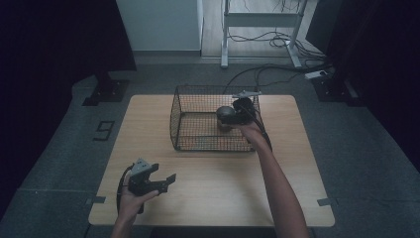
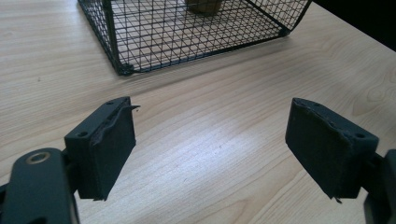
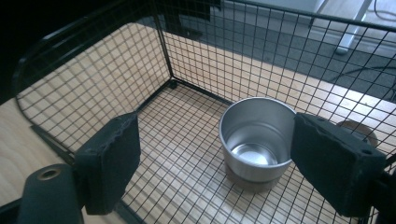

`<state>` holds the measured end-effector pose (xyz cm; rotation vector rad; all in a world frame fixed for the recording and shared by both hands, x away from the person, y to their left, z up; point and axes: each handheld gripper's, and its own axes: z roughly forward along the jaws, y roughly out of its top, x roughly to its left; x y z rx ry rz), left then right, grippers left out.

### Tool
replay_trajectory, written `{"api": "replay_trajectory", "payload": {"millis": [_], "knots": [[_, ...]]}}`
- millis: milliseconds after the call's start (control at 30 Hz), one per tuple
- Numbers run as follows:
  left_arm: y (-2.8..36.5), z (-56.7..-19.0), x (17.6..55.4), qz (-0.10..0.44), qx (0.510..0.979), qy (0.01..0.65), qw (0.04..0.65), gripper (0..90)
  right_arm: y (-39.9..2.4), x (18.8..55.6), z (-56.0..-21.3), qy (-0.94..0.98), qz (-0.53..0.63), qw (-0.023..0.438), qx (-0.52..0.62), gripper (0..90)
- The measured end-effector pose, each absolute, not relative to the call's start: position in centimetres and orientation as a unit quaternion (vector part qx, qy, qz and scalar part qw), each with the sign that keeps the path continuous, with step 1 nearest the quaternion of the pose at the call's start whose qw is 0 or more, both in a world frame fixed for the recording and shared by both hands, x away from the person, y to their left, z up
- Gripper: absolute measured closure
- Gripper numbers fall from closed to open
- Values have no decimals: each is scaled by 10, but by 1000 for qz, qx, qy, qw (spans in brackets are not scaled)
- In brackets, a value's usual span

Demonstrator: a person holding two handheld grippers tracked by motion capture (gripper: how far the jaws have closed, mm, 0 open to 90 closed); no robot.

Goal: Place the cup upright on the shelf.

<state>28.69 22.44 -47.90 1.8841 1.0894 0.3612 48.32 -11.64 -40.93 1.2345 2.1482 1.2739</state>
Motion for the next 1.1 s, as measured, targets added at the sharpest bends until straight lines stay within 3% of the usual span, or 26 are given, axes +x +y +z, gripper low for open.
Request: {"api": "replay_trajectory", "payload": {"millis": [500,1100], "knots": [[227,-478,287,149,760,442,452,162,-142,427,-409,761,468,195,405,162],[229,-478,287,149,759,447,450,162,-187,359,-454,752,462,212,419,168]]}}
